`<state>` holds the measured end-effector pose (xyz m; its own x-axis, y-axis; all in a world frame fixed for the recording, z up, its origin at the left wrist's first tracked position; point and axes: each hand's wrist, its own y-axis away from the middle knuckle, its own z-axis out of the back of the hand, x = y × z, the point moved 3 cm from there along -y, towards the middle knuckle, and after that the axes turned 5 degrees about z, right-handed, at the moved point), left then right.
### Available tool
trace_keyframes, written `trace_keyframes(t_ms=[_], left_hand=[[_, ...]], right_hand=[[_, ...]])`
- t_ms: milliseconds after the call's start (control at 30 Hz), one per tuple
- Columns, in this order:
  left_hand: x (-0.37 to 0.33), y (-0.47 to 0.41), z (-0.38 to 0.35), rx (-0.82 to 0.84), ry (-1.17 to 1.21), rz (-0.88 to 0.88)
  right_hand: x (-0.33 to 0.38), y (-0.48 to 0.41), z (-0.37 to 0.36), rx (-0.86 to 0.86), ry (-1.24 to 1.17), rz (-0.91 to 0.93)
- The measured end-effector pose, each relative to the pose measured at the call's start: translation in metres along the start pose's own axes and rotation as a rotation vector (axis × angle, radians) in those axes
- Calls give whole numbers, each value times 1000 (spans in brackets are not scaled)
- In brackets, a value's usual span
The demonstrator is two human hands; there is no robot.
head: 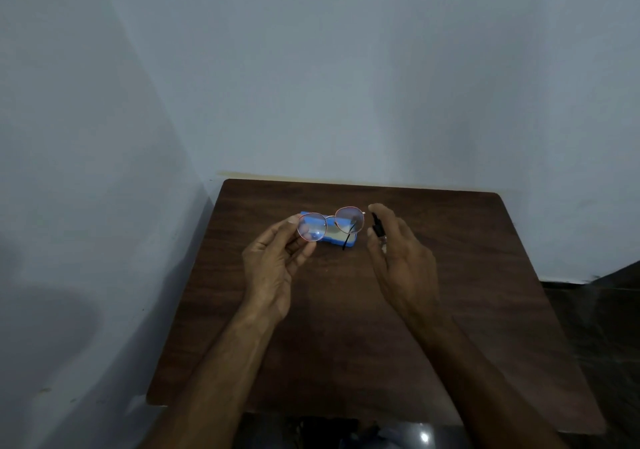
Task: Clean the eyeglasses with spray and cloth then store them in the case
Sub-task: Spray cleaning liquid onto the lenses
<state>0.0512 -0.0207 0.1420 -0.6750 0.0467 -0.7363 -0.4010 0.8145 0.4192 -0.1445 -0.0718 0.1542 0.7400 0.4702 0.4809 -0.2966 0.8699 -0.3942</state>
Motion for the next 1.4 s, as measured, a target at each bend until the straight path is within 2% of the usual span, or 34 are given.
trace_keyframes(t_ms=[300, 567, 733, 900, 1067, 1233, 1400], left_hand=[[5, -6, -1, -10, -29, 23], [14, -11, -6, 31, -41, 48], [24, -16, -9, 74, -37, 103], [36, -17, -9, 100, -39, 168], [46, -16, -11, 91, -57, 199], [50, -16, -9, 92, -86, 207], [54, -15, -7, 100, -108, 210]], right_hand=[[-10, 1, -5, -14, 17, 66], [-15, 8, -2, -129, -128, 111], [-61, 33, -5, -229, -261, -190], [-139, 74, -22, -178, -286, -375], [-180, 99, -39, -75, -215, -471], [-188, 96, -46, -90, -287, -594], [-196, 93, -51, -88, -247, -675]])
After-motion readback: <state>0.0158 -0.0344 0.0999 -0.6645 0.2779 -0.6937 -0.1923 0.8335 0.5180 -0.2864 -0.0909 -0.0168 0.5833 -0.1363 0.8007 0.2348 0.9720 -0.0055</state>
